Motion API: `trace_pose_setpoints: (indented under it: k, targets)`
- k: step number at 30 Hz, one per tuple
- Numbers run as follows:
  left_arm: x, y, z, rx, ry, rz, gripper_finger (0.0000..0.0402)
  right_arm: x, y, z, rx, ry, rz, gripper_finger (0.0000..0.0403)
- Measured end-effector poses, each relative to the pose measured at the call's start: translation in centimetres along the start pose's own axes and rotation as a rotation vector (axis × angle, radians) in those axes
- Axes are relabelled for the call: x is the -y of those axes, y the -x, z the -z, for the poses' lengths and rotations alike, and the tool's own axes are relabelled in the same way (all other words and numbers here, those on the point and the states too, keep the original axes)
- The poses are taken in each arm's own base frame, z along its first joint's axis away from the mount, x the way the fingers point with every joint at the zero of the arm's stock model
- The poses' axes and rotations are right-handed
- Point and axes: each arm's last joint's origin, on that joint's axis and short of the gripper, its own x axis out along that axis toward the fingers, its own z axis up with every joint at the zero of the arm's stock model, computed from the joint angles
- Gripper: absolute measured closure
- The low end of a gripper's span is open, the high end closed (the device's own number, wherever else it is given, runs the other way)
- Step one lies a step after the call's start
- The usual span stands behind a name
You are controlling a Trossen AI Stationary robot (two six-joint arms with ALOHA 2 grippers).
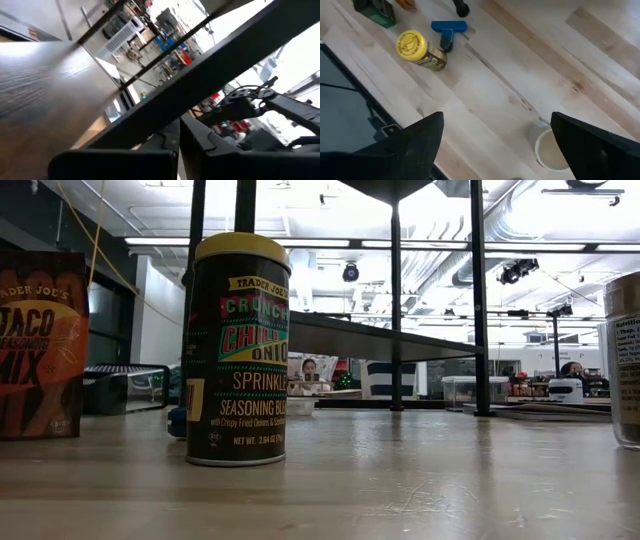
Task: Shelf spices
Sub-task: Adjust the shelf
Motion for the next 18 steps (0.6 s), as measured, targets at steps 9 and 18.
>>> trace_pose_setpoints:
  k: [9,18]
  targets:
    - [-0.6,1.0,-2.8,0.099,-0.127,-0.114,0.0401,-0.8,0.2,0.4,0.017,-0.011,-0.074,0.0041]
    - [-3.1,1.2,-8.5,0.196,-0.247,-0.202,0.0401,-1.7,0.3,0.1,0.074,-0.053,-0.163,0.0041]
